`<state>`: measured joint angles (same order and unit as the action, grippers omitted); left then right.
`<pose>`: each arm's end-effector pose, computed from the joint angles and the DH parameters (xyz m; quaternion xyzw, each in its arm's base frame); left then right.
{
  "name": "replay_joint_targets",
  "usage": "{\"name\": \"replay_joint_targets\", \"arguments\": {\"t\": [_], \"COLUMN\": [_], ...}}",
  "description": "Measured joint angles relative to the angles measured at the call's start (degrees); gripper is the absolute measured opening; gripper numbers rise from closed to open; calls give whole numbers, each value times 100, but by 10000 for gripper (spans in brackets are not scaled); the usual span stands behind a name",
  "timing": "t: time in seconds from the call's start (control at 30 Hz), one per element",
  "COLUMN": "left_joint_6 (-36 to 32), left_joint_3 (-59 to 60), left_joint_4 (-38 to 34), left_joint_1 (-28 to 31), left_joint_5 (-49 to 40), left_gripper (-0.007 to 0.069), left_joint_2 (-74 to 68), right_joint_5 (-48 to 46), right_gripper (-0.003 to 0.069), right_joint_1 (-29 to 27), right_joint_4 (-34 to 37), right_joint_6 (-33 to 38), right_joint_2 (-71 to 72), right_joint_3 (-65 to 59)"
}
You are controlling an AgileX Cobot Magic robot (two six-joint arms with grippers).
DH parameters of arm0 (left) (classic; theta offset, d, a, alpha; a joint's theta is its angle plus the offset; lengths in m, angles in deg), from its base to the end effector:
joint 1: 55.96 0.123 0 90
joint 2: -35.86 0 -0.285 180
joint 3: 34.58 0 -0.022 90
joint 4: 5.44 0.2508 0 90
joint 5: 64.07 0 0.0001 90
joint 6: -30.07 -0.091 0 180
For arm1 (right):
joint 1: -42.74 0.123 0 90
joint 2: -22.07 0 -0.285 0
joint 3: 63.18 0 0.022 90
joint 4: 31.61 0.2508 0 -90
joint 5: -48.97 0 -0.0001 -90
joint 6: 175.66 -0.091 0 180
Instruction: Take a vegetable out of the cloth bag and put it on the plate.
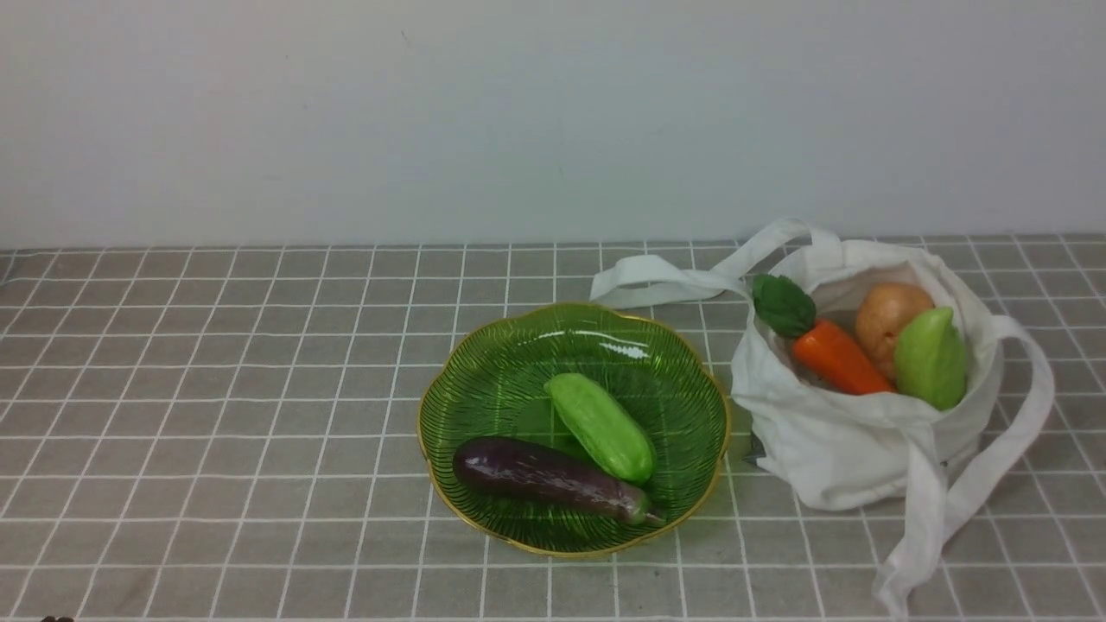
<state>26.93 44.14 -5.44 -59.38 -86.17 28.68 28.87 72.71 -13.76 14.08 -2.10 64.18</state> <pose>0.0522 -0.0031 0.1703 0.0463 0.8077 -0.0014 0.5878 0.0551 0.0429 0.3088 -0.1818 0.7204 0.2495 0.6210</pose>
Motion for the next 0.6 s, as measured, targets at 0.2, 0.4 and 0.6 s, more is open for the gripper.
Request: {"name": "replay_joint_targets", "arguments": {"t": [0.2, 0.4, 0.6], "left_joint_6": [0, 0, 0], "left_joint_3": [0, 0, 0], "left_joint_4": [0, 0, 0], "left_joint_1": [0, 0, 0], "left_joint_5": [0, 0, 0], "left_gripper": [-8, -8, -8], "left_joint_2": [0, 0, 0], "right_joint_5": [-47, -59, 41], "right_gripper": [-15, -15, -15], "right_joint_1": [0, 0, 0], "right_joint_4": [0, -6, -191], "right_joint_6": [-16, -18, -18], "right_joint_2": [0, 0, 250], "right_joint_3": [0, 0, -160]}}
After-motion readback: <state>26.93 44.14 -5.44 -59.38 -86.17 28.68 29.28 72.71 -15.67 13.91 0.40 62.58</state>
